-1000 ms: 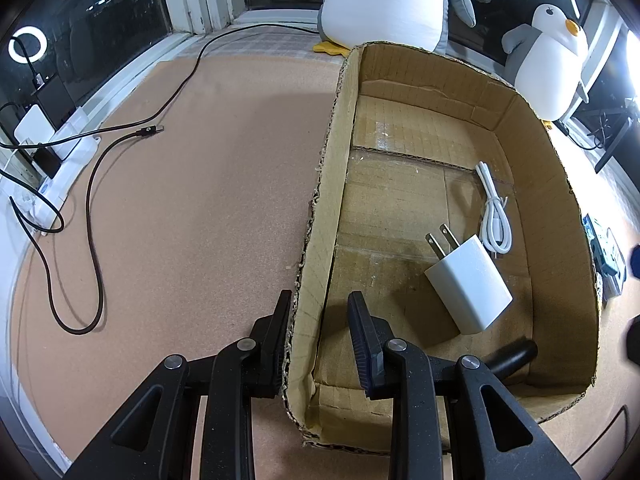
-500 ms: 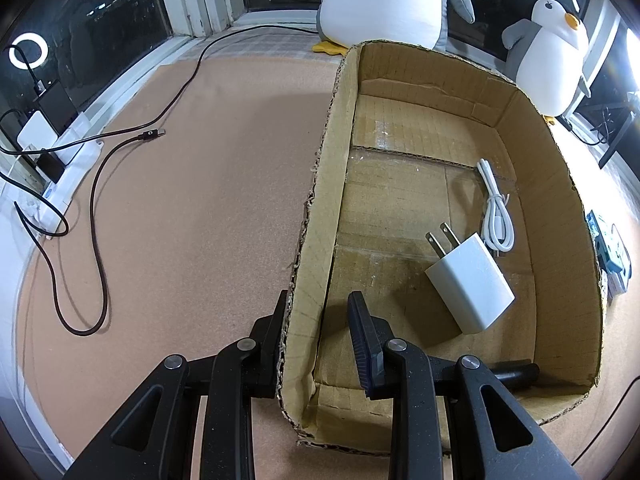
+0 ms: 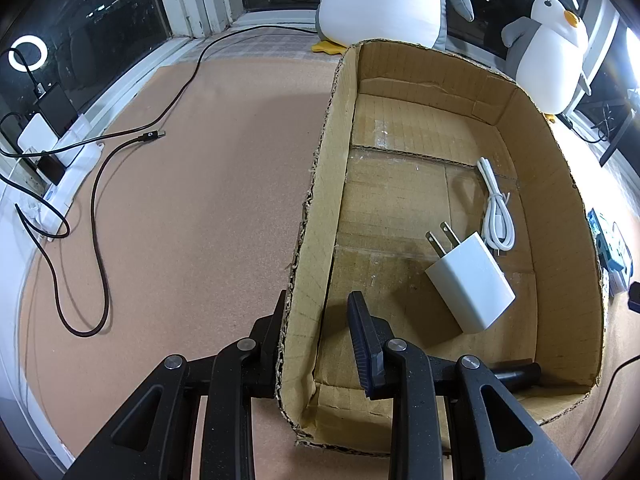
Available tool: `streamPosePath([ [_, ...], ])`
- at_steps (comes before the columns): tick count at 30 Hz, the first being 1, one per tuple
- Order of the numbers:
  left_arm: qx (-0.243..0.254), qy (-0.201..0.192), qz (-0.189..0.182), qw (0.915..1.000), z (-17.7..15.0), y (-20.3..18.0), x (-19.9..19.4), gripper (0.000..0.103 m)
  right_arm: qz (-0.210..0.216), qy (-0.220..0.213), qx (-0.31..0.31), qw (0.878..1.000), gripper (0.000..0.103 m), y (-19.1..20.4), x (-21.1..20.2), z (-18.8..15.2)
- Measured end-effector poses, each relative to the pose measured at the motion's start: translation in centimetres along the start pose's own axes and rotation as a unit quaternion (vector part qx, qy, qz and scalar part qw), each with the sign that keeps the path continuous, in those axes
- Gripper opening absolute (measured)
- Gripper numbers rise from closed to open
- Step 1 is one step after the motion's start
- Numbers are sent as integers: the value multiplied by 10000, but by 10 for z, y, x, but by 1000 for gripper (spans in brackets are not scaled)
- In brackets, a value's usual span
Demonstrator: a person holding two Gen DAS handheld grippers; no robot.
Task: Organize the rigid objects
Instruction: 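Move the right gripper back and grasp the patterned tube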
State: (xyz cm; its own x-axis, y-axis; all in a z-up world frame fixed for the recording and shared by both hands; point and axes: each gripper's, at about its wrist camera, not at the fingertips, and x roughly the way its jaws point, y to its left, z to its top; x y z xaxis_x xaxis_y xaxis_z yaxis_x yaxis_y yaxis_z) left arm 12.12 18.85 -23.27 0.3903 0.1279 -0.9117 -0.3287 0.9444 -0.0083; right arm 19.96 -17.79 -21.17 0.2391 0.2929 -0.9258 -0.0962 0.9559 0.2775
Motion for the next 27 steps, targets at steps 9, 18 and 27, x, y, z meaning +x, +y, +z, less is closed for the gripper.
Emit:
streamPosePath([
  [9, -24, -5, -63, 10000, 0, 3, 1, 29, -370, 186, -55, 9991, 47, 22, 21, 7],
  [18, -67, -19, -134, 9999, -1, 6, 1, 29, -948, 342, -382, 9942, 25, 42, 40, 13],
  [27, -85, -31, -173, 9998, -1, 7, 1, 29, -994, 376, -614, 9924, 22, 52, 44, 11],
])
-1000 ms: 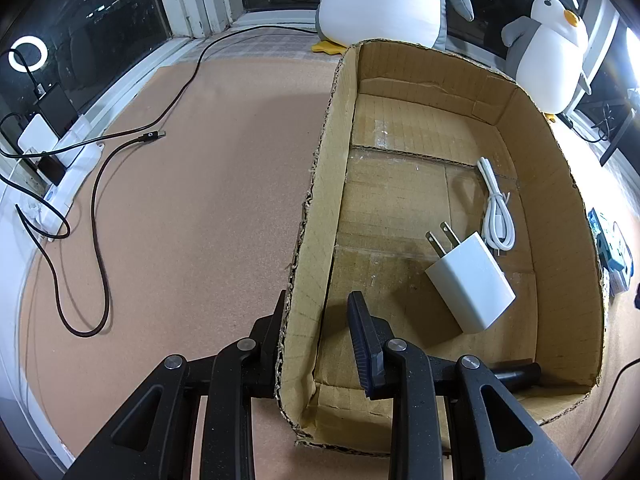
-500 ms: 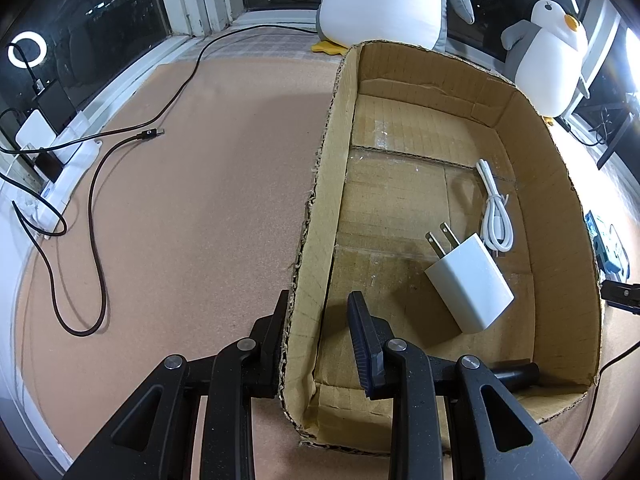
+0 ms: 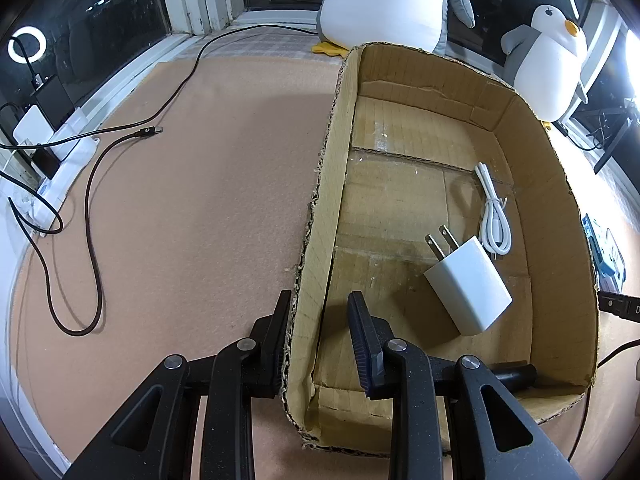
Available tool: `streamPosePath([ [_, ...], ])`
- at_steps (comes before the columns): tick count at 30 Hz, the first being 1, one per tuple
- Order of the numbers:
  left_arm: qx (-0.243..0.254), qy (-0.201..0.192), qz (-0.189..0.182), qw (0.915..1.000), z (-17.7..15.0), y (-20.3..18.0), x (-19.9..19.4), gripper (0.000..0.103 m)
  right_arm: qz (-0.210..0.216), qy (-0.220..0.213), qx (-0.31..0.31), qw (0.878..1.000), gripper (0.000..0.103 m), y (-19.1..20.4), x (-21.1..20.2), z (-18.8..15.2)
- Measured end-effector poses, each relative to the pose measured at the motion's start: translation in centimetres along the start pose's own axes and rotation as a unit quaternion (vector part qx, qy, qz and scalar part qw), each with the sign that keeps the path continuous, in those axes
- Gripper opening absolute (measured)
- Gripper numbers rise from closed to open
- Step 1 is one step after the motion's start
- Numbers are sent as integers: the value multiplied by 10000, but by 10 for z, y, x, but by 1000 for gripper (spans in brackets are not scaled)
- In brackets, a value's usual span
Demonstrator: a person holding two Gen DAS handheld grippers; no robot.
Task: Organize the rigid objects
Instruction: 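Move the right gripper back and grasp the patterned tube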
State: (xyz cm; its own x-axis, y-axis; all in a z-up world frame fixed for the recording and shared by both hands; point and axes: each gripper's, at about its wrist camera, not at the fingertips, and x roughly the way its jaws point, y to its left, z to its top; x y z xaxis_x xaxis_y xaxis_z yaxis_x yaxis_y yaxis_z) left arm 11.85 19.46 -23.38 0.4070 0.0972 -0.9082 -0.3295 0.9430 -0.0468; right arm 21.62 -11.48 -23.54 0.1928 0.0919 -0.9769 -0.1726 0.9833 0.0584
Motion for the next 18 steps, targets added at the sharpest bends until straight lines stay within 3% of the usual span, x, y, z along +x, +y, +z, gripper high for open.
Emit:
streamPosePath([
  [8, 2, 1, 1, 10000, 0, 0, 0, 29, 401, 8, 203, 9990, 20, -33, -6, -11],
  [18, 16, 0, 27, 10000, 1, 2, 0, 29, 425, -210, 199, 9987, 19, -52, -28, -14],
])
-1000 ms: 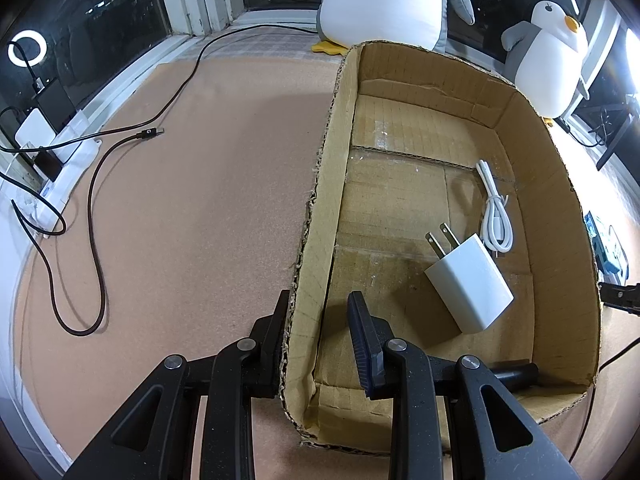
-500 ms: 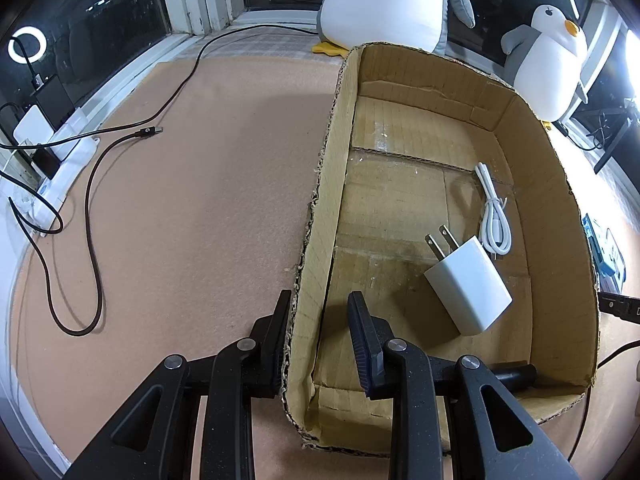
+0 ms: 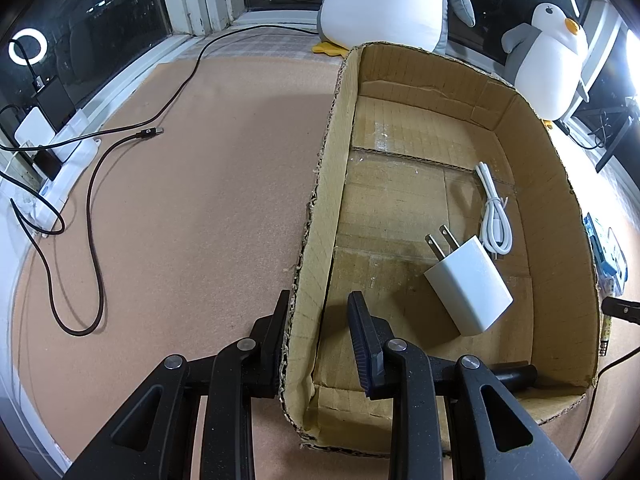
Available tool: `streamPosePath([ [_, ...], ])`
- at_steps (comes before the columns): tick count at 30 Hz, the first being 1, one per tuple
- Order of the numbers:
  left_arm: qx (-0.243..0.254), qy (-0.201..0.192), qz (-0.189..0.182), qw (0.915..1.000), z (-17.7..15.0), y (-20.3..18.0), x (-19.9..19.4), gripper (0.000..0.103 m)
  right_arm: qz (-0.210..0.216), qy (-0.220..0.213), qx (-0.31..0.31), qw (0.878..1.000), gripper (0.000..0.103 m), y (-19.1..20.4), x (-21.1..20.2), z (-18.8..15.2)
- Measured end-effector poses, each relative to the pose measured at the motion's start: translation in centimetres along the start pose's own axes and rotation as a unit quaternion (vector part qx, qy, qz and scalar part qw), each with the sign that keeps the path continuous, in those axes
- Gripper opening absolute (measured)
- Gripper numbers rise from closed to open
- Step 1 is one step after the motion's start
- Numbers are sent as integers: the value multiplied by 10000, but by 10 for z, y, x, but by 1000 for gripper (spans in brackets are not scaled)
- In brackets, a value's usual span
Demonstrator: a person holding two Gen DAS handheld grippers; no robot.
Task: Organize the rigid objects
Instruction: 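Move the right gripper back and grasp the patterned tube, then carry the patterned tube into the box and open the right gripper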
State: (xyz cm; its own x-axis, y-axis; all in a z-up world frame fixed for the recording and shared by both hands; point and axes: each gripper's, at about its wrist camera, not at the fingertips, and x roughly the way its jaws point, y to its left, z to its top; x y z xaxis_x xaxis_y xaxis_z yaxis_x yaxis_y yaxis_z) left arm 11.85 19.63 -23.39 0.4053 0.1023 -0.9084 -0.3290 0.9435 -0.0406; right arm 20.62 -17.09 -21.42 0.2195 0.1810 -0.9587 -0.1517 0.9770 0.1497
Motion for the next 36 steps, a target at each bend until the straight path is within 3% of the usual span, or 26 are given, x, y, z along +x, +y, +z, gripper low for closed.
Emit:
streamPosePath([
  [14, -2, 0, 1, 10000, 0, -1, 0, 29, -164, -363, -172, 9991, 17, 16, -27, -4],
  [36, -6, -2, 4, 10000, 0, -1, 0, 29, -120, -529, -114, 9985, 15, 14, -37, 5],
])
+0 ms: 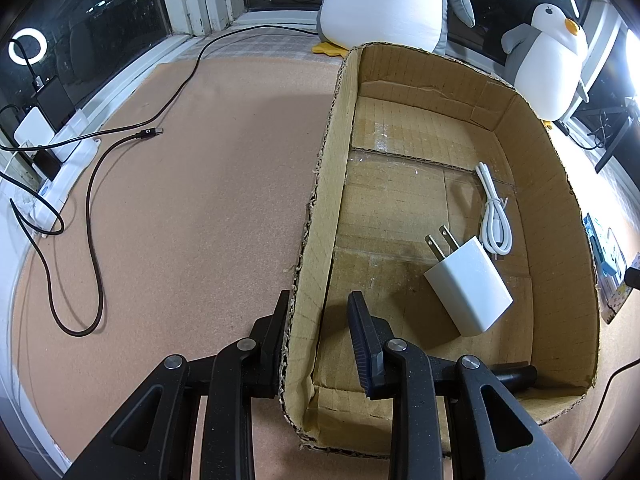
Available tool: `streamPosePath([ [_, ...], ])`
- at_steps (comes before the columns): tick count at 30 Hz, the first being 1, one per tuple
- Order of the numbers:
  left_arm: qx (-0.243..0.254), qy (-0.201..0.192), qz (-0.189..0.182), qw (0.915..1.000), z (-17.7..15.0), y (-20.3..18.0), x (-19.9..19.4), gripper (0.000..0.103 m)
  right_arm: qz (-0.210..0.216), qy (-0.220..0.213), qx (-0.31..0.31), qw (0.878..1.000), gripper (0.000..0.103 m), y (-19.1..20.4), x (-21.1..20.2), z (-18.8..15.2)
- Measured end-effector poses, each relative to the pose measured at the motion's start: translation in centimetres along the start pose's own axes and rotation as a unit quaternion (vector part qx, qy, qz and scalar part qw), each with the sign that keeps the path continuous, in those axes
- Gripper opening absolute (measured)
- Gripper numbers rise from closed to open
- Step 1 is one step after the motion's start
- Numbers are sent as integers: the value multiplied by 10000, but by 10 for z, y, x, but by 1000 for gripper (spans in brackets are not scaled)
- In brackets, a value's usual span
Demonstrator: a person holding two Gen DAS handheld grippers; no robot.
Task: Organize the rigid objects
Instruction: 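Carry the patterned tube into the box and open the right gripper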
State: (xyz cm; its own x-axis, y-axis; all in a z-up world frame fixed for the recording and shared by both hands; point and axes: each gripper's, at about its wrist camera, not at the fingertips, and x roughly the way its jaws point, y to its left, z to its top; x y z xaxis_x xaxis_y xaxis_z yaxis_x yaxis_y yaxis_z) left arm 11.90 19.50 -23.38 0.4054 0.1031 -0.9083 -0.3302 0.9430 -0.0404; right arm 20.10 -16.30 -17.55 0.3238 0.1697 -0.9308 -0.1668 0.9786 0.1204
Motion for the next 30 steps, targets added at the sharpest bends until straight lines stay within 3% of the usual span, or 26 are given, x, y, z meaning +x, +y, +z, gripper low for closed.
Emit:
streamPosePath([
  [10, -9, -1, -17, 10000, 1, -1, 0, 29, 209, -260, -177, 9993, 15, 22, -27, 16],
  [21, -23, 12, -58, 10000, 3, 0, 1, 29, 610, -521, -823, 9934, 15, 104, -42, 45],
  [30, -36, 21, -90, 10000, 3, 1, 1, 29, 836, -456, -1265, 9874, 15, 174, -20, 67],
])
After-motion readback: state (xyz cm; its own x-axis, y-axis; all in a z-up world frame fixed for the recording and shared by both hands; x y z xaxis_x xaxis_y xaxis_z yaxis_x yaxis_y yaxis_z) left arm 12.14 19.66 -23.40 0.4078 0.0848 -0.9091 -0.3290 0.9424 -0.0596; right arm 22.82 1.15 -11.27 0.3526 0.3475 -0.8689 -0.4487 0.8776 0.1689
